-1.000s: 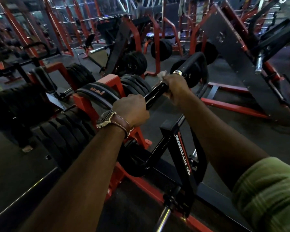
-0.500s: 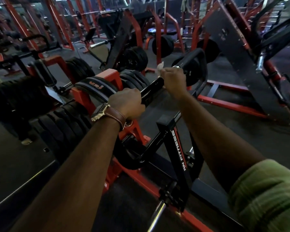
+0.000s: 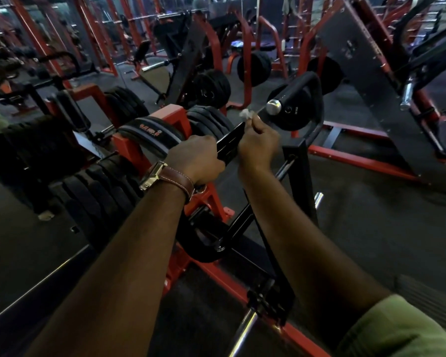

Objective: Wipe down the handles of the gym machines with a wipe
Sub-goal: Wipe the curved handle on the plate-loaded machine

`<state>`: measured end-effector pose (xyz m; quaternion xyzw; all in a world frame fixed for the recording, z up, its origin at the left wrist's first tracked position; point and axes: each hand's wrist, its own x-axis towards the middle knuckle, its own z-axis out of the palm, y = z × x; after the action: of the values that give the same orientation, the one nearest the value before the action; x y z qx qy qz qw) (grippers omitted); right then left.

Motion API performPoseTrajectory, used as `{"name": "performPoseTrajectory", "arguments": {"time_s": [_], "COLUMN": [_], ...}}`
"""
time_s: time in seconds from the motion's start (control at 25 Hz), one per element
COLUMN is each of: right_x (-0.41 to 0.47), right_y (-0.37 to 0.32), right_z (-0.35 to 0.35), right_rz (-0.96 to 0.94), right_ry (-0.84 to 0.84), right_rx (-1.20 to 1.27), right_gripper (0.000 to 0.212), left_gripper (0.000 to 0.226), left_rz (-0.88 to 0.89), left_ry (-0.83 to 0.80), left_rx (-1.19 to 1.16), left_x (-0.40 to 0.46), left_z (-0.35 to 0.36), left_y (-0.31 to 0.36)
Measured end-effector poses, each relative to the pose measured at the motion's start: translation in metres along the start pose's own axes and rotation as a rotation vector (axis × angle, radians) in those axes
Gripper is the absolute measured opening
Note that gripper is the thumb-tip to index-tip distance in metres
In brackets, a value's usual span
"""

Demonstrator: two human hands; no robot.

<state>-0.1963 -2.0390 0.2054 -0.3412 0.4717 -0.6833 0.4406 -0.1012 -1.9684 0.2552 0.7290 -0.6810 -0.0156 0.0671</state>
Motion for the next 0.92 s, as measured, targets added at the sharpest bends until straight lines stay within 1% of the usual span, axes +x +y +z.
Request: {"name": "performPoseTrajectory", "arguments": {"time_s": [0.04,0.08,0.12,0.16,0.24,0.36,0.44,0.52,0.6,0.68,0.72,0.76,0.84,0.92], "right_x": [-0.001,-0.004,-0.006,-0.011,-0.026,-0.063,-0.089,-0.104,-0.096,-0.062,-0.042,-0.027,-0.019,-0.039], "right_y": [0.007,0.011,0.014,0.015,0.022,0.039,0.042,0.04,0.035,0.024,0.016,0.009,0.003,0.007], "right_z": [0.003,0.003,0.001,-0.003,-0.008,-0.011,-0.016,-0.025,-0.025,-0.017,-0.012,-0.009,-0.007,-0.007], "right_rz": [-0.132,-0.229,-0.285,-0.294,-0.239,-0.219,-0.222,-0.253,-0.34,-0.338,-0.31,-0.286,-0.311,-0.345], "right_ry": [-0.041,-0.074,-0.079,-0.087,-0.126,-0.251,-0.357,-0.403,-0.354,-0.162,-0.067,-0.01,0.009,-0.014], "right_rx": [-0.139,-0.222,-0.231,-0.204,-0.064,0.168,0.216,0.201,0.069,-0.136,-0.185,-0.186,-0.139,-0.115], "right_gripper": [0.029,0.03,0.029,0.029,0.028,0.03,0.033,0.032,0.032,0.029,0.027,0.027,0.027,0.027], "left_gripper": [0.033,0.035,0.037,0.041,0.044,0.039,0.038,0.04,0.043,0.043,0.042,0.041,0.041,0.044], "left_rz": [-0.009,-0.02,-0.035,-0.062,-0.145,-0.237,-0.228,-0.193,-0.18,-0.178,-0.171,-0.163,-0.151,-0.148], "left_ry": [0.003,0.001,-0.006,-0.019,-0.049,-0.067,-0.053,-0.032,-0.023,0.014,0.051,0.082,0.103,0.089], "left_rx": [-0.012,-0.025,-0.055,-0.104,-0.198,-0.291,-0.347,-0.337,-0.341,-0.391,-0.413,-0.428,-0.451,-0.49], "left_x": [0.001,0.001,0.002,0.003,0.005,0.004,0.0,-0.009,-0.02,-0.031,-0.035,-0.038,-0.04,-0.039], "left_z": [0.001,0.002,0.003,0.003,0.004,0.002,-0.001,-0.001,0.006,0.014,0.016,0.018,0.018,0.018], "left_y": [-0.001,-0.001,-0.002,-0.004,-0.008,-0.012,-0.013,-0.016,-0.024,-0.031,-0.033,-0.034,-0.036,-0.035]}}
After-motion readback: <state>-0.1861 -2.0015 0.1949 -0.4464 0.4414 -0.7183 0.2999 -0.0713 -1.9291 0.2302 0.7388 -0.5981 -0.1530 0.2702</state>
